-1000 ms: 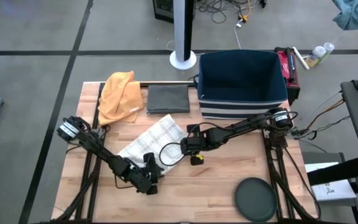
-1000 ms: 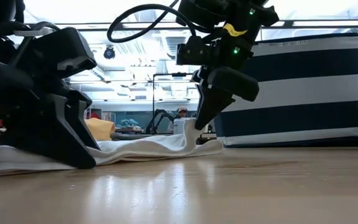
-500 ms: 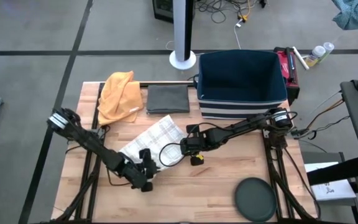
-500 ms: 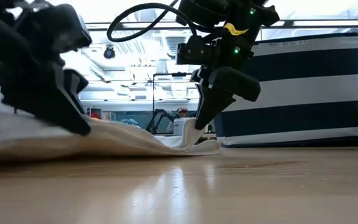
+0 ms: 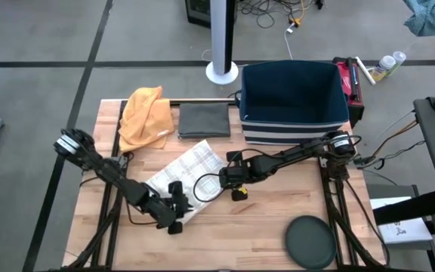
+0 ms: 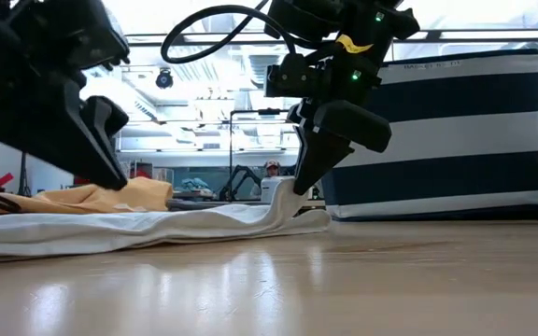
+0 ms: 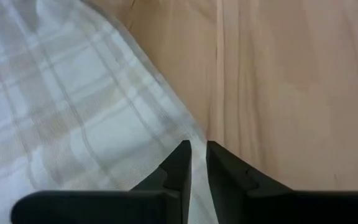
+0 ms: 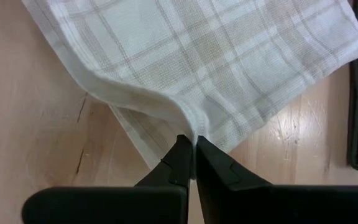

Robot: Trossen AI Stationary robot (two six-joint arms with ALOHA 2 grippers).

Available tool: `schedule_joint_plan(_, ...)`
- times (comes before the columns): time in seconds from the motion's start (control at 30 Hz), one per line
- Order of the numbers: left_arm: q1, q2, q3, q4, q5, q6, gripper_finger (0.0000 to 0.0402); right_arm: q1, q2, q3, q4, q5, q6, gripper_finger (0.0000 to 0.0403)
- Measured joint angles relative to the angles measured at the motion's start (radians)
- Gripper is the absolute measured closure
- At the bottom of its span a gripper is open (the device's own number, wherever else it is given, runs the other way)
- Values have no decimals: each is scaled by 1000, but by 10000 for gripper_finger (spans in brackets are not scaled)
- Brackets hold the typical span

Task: Fold kitchen towel into neat rectangle
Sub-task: Fold the white patterned towel

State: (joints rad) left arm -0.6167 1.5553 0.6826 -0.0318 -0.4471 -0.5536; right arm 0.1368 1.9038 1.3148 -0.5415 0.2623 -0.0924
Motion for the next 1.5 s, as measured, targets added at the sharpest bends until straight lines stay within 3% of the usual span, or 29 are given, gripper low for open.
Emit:
schedule_joint_plan(0.2,0,74,2,72,-28,-53,346,0,0,0,0,0,3,394)
schedule_joint_plan(0.43,2,183,2,242,-88,-67,263,-4,0,0,1,0,2,394)
schedule_joint_plan(0.6,4,228,7,259,-112,-106,202,-6,0,0,1,0,-2,394)
schedule_joint_plan(0.73,10,253,9,266,-148,-148,187,-7,0,0,4,0,-2,394)
schedule_joint_plan(0.9,10,289,11,270,-196,-161,233,-9,0,0,5,0,3,394)
schedule_joint_plan(1.2,13,322,11,265,-234,-212,384,-9,0,0,4,-1,6,394)
schedule_joint_plan(1.5,11,156,3,157,-158,-141,383,-8,0,0,-10,-5,-9,394)
